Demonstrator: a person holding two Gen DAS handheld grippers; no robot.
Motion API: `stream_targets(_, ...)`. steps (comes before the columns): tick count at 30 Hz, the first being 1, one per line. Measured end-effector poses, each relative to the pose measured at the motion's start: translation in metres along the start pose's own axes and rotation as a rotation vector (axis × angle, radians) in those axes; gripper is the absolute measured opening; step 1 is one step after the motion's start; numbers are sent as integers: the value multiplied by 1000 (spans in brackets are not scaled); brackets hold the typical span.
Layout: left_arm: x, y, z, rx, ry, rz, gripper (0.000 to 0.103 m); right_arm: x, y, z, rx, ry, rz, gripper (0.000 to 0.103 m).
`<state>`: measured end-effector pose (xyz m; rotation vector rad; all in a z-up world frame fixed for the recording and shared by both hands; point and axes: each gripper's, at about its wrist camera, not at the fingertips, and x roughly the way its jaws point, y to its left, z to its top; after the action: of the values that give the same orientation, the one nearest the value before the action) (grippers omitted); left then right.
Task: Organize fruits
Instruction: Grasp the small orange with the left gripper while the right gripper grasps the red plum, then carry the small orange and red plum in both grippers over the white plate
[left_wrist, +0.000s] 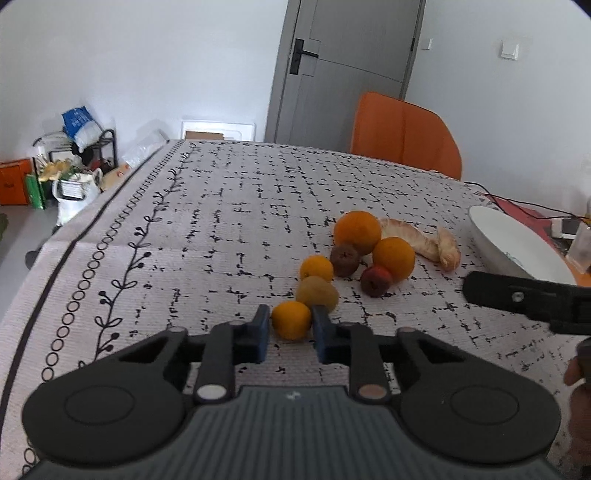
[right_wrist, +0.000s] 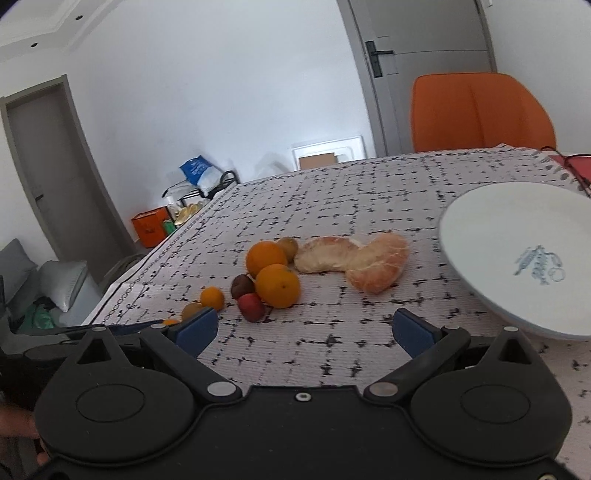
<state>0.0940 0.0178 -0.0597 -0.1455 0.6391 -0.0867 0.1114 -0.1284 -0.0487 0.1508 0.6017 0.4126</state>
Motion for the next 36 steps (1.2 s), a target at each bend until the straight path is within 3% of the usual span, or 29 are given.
stream_targets(3,-2,2,-1,-3,-3,-16,22,6,7,1,-19,1,7,101)
stream_targets(7,-4,7,-1,-23,-6,-13,22,15,13,1,-18,12,31,87)
stream_targets(11,-9,12,1,-28,-15,-4,22,25,16,2,-15,32,36,84)
stream_targets(13,-11,15,2,-33,-19,4,22,30,16,2,-7,41,37,75)
stream_targets(26,-19,35,7,-68,-43,69,22,54,28,5,7,90,69,48)
stream_targets(31,-21,35,8,-69,-44,68,22,60,23,5,16,84,63,20)
stream_targets(36,-23,28,10,-47,-50,64,22,52,16,4,46,76,81,20)
